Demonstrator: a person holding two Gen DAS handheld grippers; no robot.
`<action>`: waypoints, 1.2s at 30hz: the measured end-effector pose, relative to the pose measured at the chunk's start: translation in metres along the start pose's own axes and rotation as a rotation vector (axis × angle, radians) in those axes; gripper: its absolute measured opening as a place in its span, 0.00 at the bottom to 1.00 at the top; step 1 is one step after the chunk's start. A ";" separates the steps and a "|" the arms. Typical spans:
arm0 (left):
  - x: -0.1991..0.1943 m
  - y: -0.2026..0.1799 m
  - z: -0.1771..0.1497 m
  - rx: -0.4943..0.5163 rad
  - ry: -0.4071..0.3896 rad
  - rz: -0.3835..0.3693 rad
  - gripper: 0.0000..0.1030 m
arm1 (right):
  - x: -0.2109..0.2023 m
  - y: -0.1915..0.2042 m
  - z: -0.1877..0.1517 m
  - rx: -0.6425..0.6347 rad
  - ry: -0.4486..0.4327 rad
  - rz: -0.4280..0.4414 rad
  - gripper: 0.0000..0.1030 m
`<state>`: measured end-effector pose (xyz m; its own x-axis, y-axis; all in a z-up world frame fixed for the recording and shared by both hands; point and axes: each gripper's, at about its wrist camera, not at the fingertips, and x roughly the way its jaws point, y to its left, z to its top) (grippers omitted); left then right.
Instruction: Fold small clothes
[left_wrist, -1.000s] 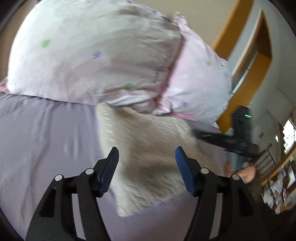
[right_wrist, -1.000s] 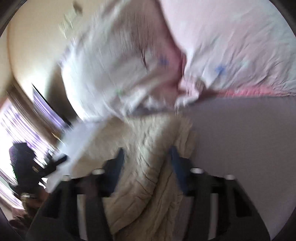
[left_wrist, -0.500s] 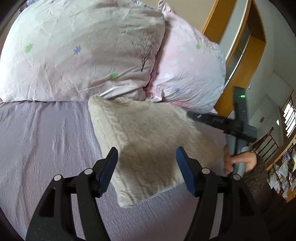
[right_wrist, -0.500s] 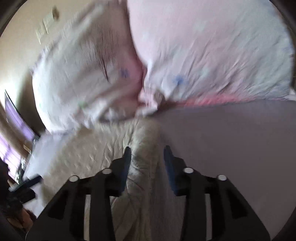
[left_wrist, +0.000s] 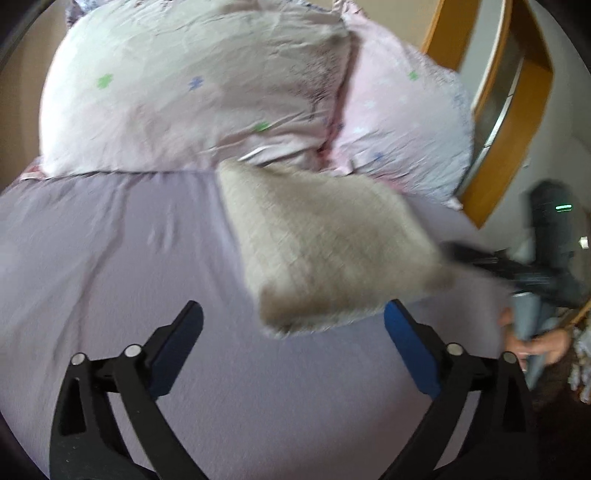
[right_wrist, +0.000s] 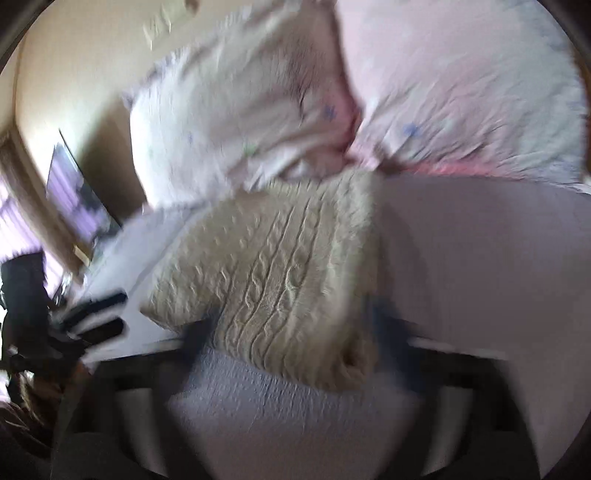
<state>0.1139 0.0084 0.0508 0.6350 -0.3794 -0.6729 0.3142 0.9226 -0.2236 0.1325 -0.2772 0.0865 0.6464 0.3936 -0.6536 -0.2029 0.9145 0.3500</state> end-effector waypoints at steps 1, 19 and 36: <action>0.000 -0.001 -0.002 0.003 0.005 0.028 0.98 | -0.011 -0.002 -0.002 -0.005 -0.026 -0.022 0.99; 0.052 -0.009 -0.018 0.063 0.183 0.217 0.98 | 0.047 0.017 -0.051 -0.031 0.199 -0.317 0.99; 0.055 -0.012 -0.018 0.082 0.184 0.243 0.98 | 0.051 0.022 -0.054 -0.073 0.220 -0.345 0.99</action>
<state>0.1320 -0.0218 0.0038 0.5625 -0.1228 -0.8176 0.2296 0.9732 0.0118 0.1215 -0.2321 0.0248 0.5146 0.0667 -0.8548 -0.0589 0.9974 0.0423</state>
